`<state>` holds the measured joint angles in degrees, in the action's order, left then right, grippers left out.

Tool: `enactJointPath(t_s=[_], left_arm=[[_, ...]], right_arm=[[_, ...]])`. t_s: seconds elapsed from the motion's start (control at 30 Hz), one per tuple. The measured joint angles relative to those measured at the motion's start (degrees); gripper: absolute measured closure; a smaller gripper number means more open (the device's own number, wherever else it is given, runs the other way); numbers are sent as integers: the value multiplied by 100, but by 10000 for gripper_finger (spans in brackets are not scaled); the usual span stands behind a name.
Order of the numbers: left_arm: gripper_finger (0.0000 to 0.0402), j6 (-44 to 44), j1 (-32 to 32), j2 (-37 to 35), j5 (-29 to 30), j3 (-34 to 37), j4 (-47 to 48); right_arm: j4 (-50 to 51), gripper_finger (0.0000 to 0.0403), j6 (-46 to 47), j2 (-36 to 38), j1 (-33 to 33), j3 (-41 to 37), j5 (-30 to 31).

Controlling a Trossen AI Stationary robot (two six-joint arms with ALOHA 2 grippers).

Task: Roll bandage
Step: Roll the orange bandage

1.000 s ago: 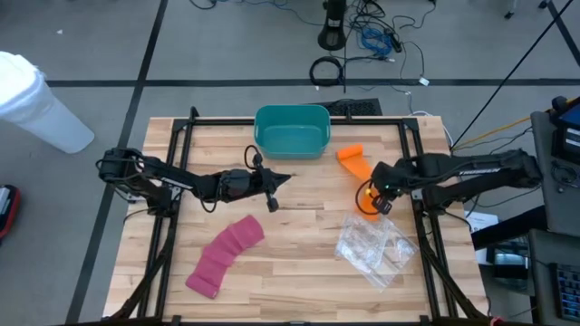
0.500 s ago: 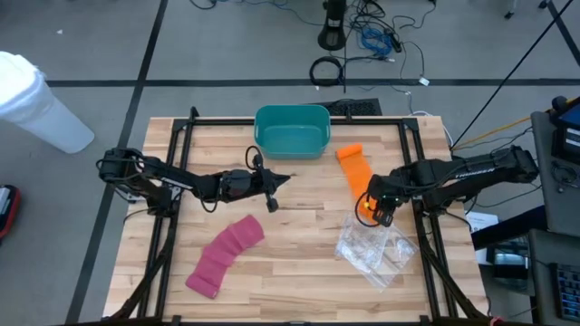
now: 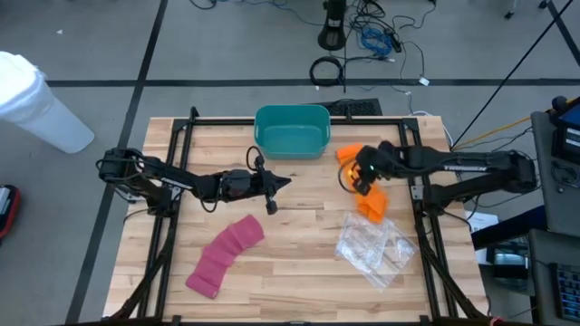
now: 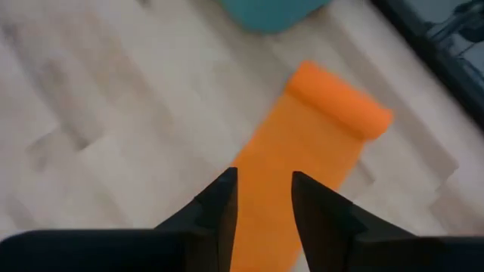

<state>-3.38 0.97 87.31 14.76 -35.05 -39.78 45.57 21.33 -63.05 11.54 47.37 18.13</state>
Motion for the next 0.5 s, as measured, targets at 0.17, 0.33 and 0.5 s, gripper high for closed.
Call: enactJointPath(t_s=[0.17,0.33,0.5], left_arm=[[379,-2,2,-2,-303,0,186],[379,2,2,-2,-525,0,425],[379,193,2,-2,-564,0,727]], right_arm=[[-593,296,-684,-564,828,0,-96],[-1096,280,-1157,-1332,1796,0,-1493],[-1303,261,-1578,-1842,2661,-2,-2073]])
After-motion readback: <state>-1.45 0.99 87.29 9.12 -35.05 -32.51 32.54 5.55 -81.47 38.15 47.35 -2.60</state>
